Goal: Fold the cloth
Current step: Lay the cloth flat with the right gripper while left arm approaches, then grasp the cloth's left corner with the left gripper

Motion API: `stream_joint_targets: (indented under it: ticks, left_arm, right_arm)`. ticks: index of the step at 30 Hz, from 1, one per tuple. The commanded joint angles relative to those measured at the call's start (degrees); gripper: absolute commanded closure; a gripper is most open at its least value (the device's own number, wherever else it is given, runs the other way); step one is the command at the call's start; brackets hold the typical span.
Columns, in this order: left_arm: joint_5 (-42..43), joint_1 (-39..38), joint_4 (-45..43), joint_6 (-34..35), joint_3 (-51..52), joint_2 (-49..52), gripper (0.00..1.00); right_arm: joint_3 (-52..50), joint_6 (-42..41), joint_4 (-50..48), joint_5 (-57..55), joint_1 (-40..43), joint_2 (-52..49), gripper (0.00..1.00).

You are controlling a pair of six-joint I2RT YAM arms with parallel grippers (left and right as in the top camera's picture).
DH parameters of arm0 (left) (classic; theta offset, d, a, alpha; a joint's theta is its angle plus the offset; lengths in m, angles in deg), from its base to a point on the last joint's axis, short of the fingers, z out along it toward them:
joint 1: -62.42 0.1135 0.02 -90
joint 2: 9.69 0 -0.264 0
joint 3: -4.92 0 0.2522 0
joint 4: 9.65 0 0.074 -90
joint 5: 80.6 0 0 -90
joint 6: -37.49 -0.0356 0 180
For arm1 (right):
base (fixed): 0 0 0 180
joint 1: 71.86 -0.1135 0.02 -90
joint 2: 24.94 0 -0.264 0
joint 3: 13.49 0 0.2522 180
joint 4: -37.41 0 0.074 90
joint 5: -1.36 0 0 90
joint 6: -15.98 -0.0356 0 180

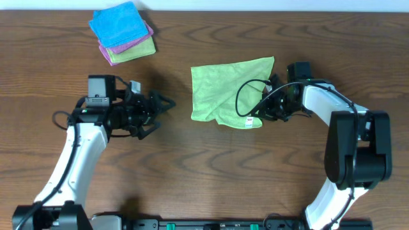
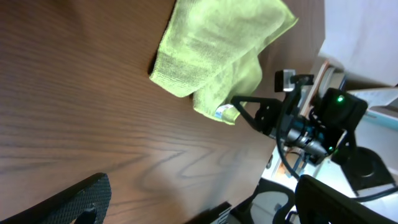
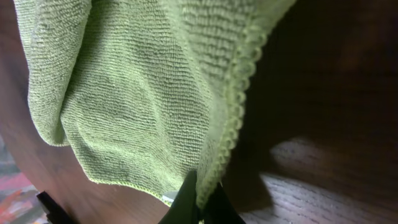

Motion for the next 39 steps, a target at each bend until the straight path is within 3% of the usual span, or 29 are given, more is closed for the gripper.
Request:
stream_joint_targets:
  ticks: [1, 4, 12, 25, 39]
  left_arm:
    - [0.2, -1.5, -0.7, 0.0, -0.8, 1.8, 0.05]
    - [0.2, -3.1, -2.3, 0.3, -0.8, 3.4, 0.05]
    - [0.2, -9.7, -11.9, 4.9, -0.8, 7.7, 0.05]
    - [0.2, -16.7, -21.2, 9.6, -0.8, 14.8, 0.05]
    - [0.4, -27.4, -43.9, 21.7, -0.8, 26.5, 0.05]
  right_arm:
    - [-0.1, 0.3, 0.1, 0.9, 0.9, 3.2, 0.99]
    - [0.5, 1.3, -0.4, -2.7, 1.9, 8.0, 0.99]
    - [1.5, 1.4, -3.6, -26.6, 4.6, 21.7, 0.99]
    - [1.5, 2.1, -2.9, -26.8, 4.7, 22.2, 0.99]
    - [1.5, 1.9, -2.8, -26.2, 4.8, 22.2, 0.99]
